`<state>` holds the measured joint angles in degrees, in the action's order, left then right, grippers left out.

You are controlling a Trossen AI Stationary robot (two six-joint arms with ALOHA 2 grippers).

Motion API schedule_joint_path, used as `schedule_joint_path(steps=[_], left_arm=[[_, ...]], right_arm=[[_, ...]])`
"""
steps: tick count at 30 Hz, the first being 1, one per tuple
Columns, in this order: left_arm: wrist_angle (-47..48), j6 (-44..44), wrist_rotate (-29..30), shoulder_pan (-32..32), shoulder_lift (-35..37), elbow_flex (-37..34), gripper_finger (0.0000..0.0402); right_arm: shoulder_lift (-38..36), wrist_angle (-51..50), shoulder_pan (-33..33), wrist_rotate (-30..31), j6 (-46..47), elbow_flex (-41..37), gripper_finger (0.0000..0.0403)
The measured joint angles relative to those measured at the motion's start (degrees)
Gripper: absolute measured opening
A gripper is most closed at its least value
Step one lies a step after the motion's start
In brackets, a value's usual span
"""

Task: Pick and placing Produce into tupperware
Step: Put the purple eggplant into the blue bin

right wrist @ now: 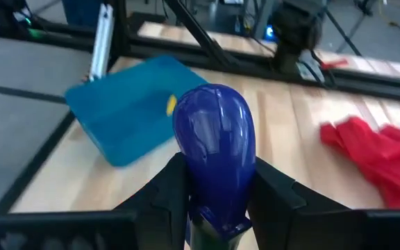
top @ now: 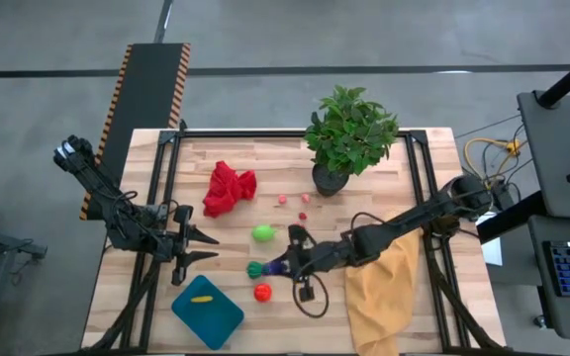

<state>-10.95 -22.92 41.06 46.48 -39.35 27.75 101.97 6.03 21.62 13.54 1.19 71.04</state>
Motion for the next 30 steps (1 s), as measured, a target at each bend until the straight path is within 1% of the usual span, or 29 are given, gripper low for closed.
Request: schedule_joint_path(steps=[4,11,23,30], left_arm=[[-0.1,0.0,0.0,0.0,0.4,0.0,0.0109],[-0.1,0.0,0.0,0.0,0.4,0.0,0.0109],[0.7,0.0,0.0,0.0,0.5,0.0,0.0109],[1.1,0.0,-0.1,0.0,0.6,0.0,0.0109]], right_arm=[[4.6,1.2,1.7,0.0,-1.1,5.4,0.0109],[16.2,1.0,4.0,-0.1,-6.3,18.3,0.0109],[30.7,0.1,3.9,-0.3,-5.9,36.4,0.0109],[39.3,-6.0,3.9,-0.7,-5.7,48.2,0.0109]])
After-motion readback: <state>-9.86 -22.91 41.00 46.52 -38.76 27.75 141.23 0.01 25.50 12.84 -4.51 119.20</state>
